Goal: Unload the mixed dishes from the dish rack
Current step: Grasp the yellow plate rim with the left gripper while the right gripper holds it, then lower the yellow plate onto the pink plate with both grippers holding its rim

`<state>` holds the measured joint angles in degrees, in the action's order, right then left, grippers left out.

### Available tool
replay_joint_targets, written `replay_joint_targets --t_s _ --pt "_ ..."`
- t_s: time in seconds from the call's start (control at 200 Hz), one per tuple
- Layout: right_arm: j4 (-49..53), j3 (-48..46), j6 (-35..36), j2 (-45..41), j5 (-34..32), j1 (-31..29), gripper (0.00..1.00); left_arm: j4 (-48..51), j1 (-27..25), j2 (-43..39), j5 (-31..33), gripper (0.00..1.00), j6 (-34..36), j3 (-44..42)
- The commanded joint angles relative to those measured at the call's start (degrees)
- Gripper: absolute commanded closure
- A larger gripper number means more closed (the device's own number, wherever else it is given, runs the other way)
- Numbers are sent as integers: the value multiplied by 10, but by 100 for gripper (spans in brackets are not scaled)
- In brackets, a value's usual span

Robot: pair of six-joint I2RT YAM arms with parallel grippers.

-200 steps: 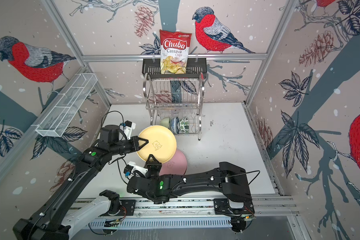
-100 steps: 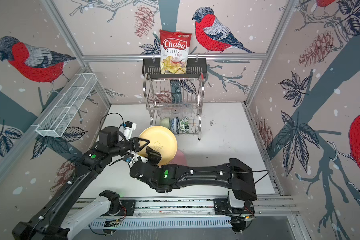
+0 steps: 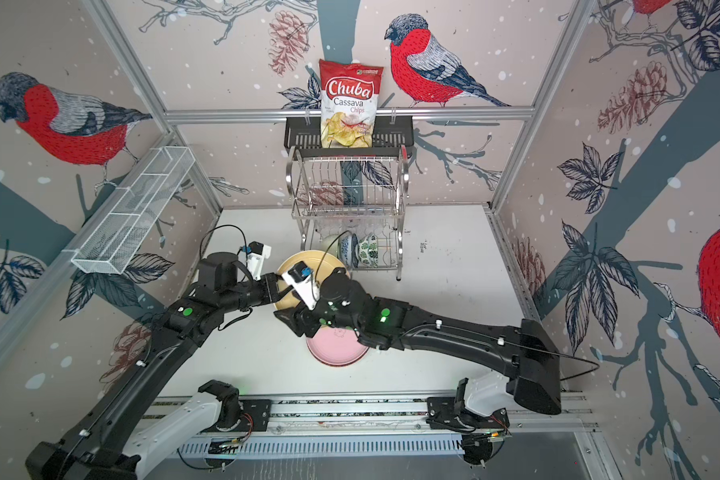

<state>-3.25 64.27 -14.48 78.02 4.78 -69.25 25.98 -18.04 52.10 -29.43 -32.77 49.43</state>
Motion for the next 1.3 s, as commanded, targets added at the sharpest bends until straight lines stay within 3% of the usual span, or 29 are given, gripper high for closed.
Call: replay_joint_targets --t_s 0.0,0.145,0.345,0.675,0.971,1.106,1.221,1.296 --pt "-42 -29 -47 -44 26 32 34 -39 3 -2 2 100 -7 2" --pt "-12 -75 -95 -102 -70 104 32 -45 5 -8 2 100 -11 1" --pt "52 -111 -164 -111 -37 200 32 -51 7 -20 5 100 -14 2" --pt "-23 -129 -220 -25 90 200 36 -86 8 -12 -15 100 -32 -6" --pt "-44 -98 -225 9 97 197 43 -84 10 -25 -24 100 -26 -17" --pt "-41 -95 -237 14 89 197 58 -75 11 -32 -21 100 -16 -17" --pt "-35 -94 -245 15 78 197 82 -75 12 -40 -21 100 -18 -23" --pt "-23 -90 -246 15 69 197 92 -78 12 -47 -17 100 -17 -29"
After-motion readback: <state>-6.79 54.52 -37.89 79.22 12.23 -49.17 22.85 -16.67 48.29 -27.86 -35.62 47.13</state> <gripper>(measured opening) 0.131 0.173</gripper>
